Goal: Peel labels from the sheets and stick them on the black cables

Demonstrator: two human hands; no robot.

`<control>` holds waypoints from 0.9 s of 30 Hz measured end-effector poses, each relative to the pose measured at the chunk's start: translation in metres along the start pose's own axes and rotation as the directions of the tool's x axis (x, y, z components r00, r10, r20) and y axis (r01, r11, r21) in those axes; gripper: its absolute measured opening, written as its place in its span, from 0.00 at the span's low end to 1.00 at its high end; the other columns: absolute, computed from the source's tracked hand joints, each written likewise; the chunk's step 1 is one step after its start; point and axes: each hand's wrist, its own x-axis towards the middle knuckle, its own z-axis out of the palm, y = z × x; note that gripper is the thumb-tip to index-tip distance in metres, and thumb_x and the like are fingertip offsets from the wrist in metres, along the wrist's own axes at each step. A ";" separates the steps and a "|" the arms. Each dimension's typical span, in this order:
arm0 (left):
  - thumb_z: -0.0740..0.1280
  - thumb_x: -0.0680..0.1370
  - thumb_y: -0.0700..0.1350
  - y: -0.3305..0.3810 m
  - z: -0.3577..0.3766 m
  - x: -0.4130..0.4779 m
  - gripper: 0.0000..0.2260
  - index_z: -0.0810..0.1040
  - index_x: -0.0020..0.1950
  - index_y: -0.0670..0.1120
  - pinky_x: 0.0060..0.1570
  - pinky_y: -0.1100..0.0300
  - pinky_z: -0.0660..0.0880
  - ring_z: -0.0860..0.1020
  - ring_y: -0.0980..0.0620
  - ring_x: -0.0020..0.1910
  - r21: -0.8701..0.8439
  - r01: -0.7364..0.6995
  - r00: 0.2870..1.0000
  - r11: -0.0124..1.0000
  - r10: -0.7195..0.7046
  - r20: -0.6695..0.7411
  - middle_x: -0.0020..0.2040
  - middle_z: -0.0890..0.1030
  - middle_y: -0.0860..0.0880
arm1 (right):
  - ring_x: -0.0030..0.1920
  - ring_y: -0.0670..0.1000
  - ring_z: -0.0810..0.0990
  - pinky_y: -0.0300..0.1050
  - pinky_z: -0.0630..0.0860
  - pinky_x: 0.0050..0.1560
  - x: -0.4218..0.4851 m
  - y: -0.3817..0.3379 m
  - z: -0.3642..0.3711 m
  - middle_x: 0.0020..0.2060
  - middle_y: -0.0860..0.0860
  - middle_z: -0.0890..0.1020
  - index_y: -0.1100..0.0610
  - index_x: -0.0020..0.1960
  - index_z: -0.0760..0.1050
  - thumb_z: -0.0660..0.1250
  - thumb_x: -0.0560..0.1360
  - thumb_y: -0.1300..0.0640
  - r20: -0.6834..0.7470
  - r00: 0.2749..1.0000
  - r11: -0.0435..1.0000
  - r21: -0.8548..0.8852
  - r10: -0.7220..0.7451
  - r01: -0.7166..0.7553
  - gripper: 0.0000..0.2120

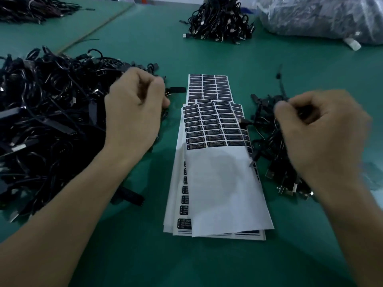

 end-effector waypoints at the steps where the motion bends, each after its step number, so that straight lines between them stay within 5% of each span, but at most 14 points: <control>1: 0.65 0.81 0.47 -0.002 -0.002 0.000 0.09 0.74 0.41 0.54 0.33 0.64 0.72 0.76 0.61 0.31 0.165 -0.072 0.997 0.984 0.070 0.018 0.33 0.79 0.58 | 0.42 0.54 0.78 0.39 0.65 0.45 0.003 0.005 -0.003 0.32 0.47 0.77 0.49 0.37 0.77 0.67 0.76 0.51 0.010 0.999 0.999 -0.020 0.046 -0.046 0.10; 3: 0.67 0.80 0.49 -0.005 -0.008 0.001 0.04 0.76 0.45 0.56 0.38 0.57 0.74 0.77 0.58 0.39 0.420 -0.144 0.990 0.896 0.133 0.056 0.37 0.78 0.61 | 0.45 0.59 0.80 0.42 0.68 0.45 0.008 0.014 -0.006 0.36 0.52 0.80 0.54 0.39 0.79 0.65 0.77 0.52 -0.003 0.995 0.994 -0.042 0.104 -0.104 0.10; 7: 0.68 0.79 0.53 -0.011 -0.013 0.005 0.08 0.79 0.55 0.53 0.44 0.51 0.75 0.77 0.46 0.55 0.692 -0.170 0.978 0.702 0.033 0.206 0.51 0.79 0.53 | 0.68 0.60 0.68 0.59 0.66 0.68 0.005 0.013 -0.009 0.67 0.57 0.71 0.54 0.68 0.72 0.62 0.74 0.45 -0.037 0.979 0.968 -0.143 0.201 -0.204 0.25; 11: 0.67 0.77 0.62 -0.010 -0.012 0.003 0.17 0.82 0.56 0.51 0.55 0.47 0.72 0.78 0.43 0.55 0.809 -0.212 0.951 0.549 -0.075 0.300 0.53 0.82 0.48 | 0.64 0.60 0.70 0.47 0.60 0.58 -0.013 -0.007 0.001 0.61 0.57 0.73 0.53 0.61 0.78 0.66 0.75 0.50 -0.019 0.997 0.987 -0.143 -0.072 0.069 0.16; 15: 0.65 0.79 0.59 -0.011 -0.012 0.002 0.15 0.82 0.50 0.49 0.48 0.51 0.65 0.79 0.42 0.49 0.838 -0.232 0.947 0.493 -0.082 0.311 0.46 0.82 0.49 | 0.52 0.49 0.67 0.42 0.60 0.52 -0.036 -0.020 0.019 0.48 0.47 0.72 0.57 0.54 0.82 0.69 0.75 0.57 0.080 0.949 0.952 -0.015 -0.304 0.306 0.09; 19: 0.62 0.80 0.52 -0.015 -0.009 0.003 0.11 0.80 0.50 0.47 0.47 0.52 0.61 0.77 0.42 0.47 0.833 -0.241 0.952 0.498 -0.044 0.301 0.44 0.82 0.49 | 0.49 0.47 0.70 0.40 0.65 0.53 -0.047 -0.016 0.028 0.45 0.45 0.75 0.56 0.51 0.83 0.68 0.76 0.57 0.190 0.921 0.940 0.105 -0.340 0.326 0.07; 22: 0.60 0.82 0.49 -0.013 -0.007 0.002 0.12 0.78 0.49 0.44 0.43 0.53 0.65 0.72 0.45 0.37 0.771 -0.257 0.966 0.583 0.167 0.196 0.39 0.79 0.48 | 0.47 0.48 0.73 0.43 0.69 0.52 -0.045 -0.014 0.027 0.44 0.45 0.77 0.56 0.50 0.83 0.67 0.77 0.57 0.190 0.928 0.945 0.122 -0.322 0.303 0.06; 25: 0.60 0.83 0.50 0.002 -0.006 -0.001 0.11 0.76 0.49 0.45 0.35 0.52 0.73 0.76 0.47 0.33 0.462 -0.338 0.934 0.820 0.352 0.060 0.38 0.80 0.50 | 0.46 0.49 0.78 0.46 0.75 0.51 -0.044 -0.015 0.027 0.43 0.46 0.79 0.56 0.52 0.82 0.68 0.76 0.58 0.199 0.926 0.941 0.176 -0.320 0.287 0.07; 27: 0.61 0.84 0.49 0.010 -0.002 -0.004 0.08 0.75 0.47 0.49 0.31 0.61 0.75 0.79 0.56 0.32 0.136 -0.317 0.949 0.939 0.314 0.043 0.36 0.81 0.55 | 0.48 0.45 0.78 0.40 0.74 0.52 -0.044 -0.017 0.027 0.45 0.43 0.79 0.55 0.59 0.81 0.68 0.77 0.55 0.251 0.919 0.943 0.211 -0.306 0.256 0.12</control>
